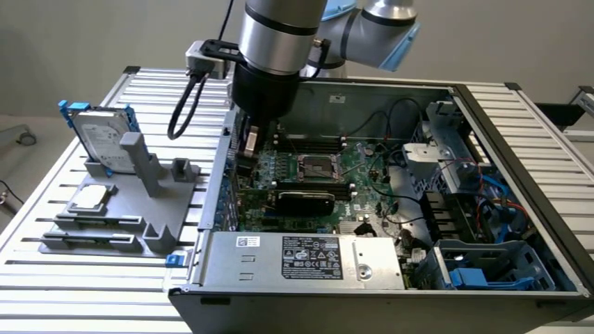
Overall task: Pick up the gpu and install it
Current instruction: 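Press down on the gpu until it lock into place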
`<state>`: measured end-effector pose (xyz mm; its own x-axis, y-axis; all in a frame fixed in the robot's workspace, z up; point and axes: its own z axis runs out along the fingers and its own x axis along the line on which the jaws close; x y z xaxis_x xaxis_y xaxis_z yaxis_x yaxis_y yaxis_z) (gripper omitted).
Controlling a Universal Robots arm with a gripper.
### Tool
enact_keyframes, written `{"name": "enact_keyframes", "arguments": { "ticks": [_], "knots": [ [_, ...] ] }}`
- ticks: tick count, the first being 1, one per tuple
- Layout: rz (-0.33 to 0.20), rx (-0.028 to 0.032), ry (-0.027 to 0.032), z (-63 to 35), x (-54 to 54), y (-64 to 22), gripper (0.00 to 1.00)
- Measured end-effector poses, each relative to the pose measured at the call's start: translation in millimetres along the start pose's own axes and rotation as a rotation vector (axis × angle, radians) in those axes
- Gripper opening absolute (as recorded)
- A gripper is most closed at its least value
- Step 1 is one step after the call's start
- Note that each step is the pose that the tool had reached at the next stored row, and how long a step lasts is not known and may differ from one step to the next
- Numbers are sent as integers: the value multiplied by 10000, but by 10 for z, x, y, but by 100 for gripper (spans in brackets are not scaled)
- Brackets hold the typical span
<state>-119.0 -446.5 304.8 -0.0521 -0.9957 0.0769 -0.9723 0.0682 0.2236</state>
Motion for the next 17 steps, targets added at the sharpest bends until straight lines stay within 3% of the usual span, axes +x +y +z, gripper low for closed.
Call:
{"name": "enact_keyframes", "arguments": {
  "ticks": [10, 17],
  "knots": [
    [19, 670, -42, -29, -7, -128, 11],
    [22, 1226, -73, -49, -13, -212, 11]
  ]
}}
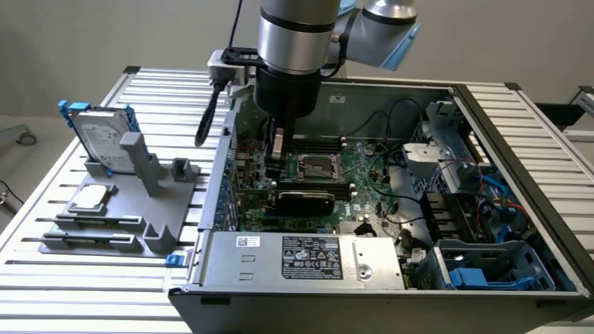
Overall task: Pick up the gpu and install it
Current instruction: 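Press down on the gpu until it lock into place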
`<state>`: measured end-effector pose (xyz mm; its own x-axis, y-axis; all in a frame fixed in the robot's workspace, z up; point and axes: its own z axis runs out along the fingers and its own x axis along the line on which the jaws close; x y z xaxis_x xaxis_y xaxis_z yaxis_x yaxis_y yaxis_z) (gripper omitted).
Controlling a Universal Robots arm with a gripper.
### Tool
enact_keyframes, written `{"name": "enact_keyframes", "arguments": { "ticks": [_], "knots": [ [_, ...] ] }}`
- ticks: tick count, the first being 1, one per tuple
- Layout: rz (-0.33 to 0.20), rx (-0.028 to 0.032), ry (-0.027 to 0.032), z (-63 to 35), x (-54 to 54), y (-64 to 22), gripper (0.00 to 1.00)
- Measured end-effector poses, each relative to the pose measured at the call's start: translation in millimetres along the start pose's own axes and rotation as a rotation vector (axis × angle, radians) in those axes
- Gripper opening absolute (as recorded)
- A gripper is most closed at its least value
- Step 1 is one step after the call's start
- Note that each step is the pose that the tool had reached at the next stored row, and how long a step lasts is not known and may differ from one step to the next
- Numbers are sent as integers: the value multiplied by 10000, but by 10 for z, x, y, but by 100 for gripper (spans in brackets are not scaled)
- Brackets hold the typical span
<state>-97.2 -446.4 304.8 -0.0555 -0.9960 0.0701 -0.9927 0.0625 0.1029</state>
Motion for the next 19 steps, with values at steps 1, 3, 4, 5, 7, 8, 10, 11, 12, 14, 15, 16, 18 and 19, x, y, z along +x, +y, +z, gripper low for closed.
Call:
{"name": "enact_keyframes", "arguments": {
  "ticks": [1, 3, 4, 5, 7, 8, 10, 11, 12, 14, 15, 16, 18, 19],
  "knots": [
    [1, 82, -4, -1, 0, -11, 11],
    [1, 236, -14, -4, -2, -33, 11],
    [-1, 276, -20, -3, -3, -40, 11],
    [-2, 282, -20, -3, -3, -40, 11],
    [-8, 282, -17, -4, -2, -39, 11],
    [-12, 282, -16, -4, -3, -40, 11],
    [-33, 282, -12, -5, -2, -42, 11],
    [-36, 283, -13, -5, -3, -42, 11],
    [-39, 283, -11, -5, -3, -42, 11],
    [-46, 284, -12, -5, -3, -43, 11],
    [-49, 283, -11, -5, -2, -43, 11],
    [-52, 284, -11, -5, -3, -43, 11],
    [-59, 285, -11, -5, -3, -44, 11],
    [-62, 285, -10, -5, -3, -44, 11]
  ]
}}
